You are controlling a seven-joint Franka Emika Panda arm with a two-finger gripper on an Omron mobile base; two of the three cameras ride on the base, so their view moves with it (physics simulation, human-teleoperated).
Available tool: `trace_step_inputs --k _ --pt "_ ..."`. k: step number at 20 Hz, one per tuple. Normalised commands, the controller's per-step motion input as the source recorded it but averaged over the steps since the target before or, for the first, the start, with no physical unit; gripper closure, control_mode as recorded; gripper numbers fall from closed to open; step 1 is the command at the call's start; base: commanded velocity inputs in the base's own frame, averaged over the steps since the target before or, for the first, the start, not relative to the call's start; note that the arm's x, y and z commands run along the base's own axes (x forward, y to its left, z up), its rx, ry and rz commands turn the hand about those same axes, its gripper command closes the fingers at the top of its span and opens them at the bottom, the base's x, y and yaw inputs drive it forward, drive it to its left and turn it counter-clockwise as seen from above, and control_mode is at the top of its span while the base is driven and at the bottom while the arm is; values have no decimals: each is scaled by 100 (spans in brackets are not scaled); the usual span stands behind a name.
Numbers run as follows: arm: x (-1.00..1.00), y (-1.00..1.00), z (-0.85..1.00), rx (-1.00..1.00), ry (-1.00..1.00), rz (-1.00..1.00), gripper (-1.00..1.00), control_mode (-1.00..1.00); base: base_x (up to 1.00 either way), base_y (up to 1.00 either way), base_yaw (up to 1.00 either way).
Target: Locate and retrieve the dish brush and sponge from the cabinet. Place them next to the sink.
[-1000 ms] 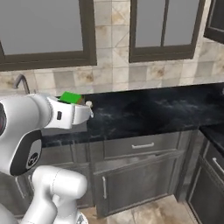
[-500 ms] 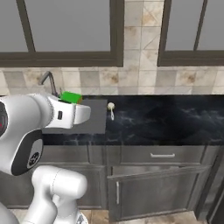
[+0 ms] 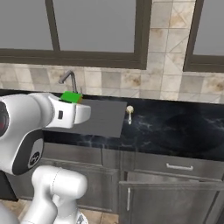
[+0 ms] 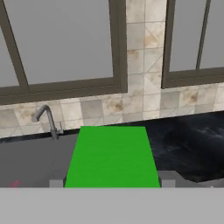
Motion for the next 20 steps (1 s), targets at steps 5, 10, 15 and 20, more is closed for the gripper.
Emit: trace_step_inputs --k 5,10,15,20 --pt "0 0 0 0 0 0 100 100 11 -1 4" --pt "0 0 0 0 0 0 100 100 42 -17 0" --pt "0 0 0 0 0 0 100 100 5 -2 0" --pt "0 0 0 0 0 0 100 100 21 -15 0"
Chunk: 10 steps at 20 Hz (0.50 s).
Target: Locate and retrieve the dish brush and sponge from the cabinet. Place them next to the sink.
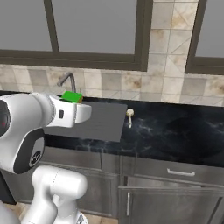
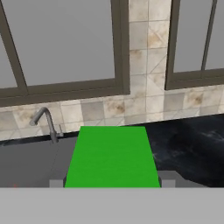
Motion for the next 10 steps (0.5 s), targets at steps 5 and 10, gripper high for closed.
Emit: trace_step_inputs --k 5,10 --pt "0 0 0 0 0 0 100 100 44 -3 0" --pt "0 0 0 0 0 0 100 100 49 -8 3"
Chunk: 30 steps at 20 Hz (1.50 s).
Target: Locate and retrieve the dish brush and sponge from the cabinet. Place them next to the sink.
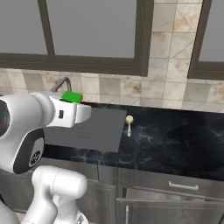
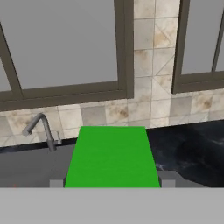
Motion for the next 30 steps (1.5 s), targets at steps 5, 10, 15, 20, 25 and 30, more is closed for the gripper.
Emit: trace_step_inputs --k 5,10,15,20,25,30 --pt "0 0 0 0 0 0 100 100 40 -29 12" --pt "0 0 0 0 0 0 100 100 39 -41 9" --pt "0 0 0 0 0 0 100 100 42 -53 9" --pt "0 0 0 0 0 0 100 100 30 -27 0" --pt "0 0 0 0 0 0 100 100 22 -51 0" --pt "0 0 0 0 0 0 100 100 28 -40 0"
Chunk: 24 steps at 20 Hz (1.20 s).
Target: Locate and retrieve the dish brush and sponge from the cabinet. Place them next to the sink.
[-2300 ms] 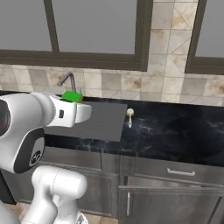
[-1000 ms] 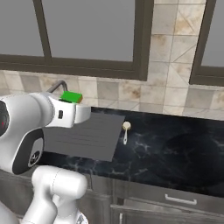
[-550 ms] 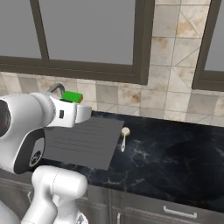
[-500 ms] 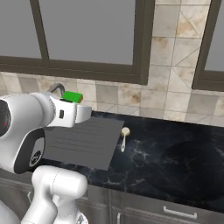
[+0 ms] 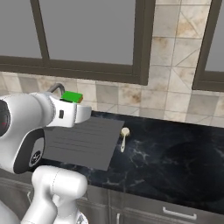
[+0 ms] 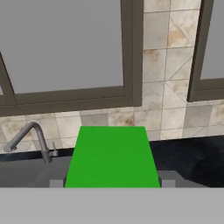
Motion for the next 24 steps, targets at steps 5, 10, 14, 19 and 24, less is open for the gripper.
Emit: trace_step_inputs --k 5,10,14,19,24 --pt "0 0 0 0 0 0 100 100 0 -2 0" --pt "0 0 0 0 0 0 100 100 0 0 0" --pt "0 0 0 0 0 0 100 100 0 0 -16" --pt "0 0 0 0 0 0 100 100 0 -2 -22" --pt "0 0 0 0 0 -1 100 -100 0 0 -2"
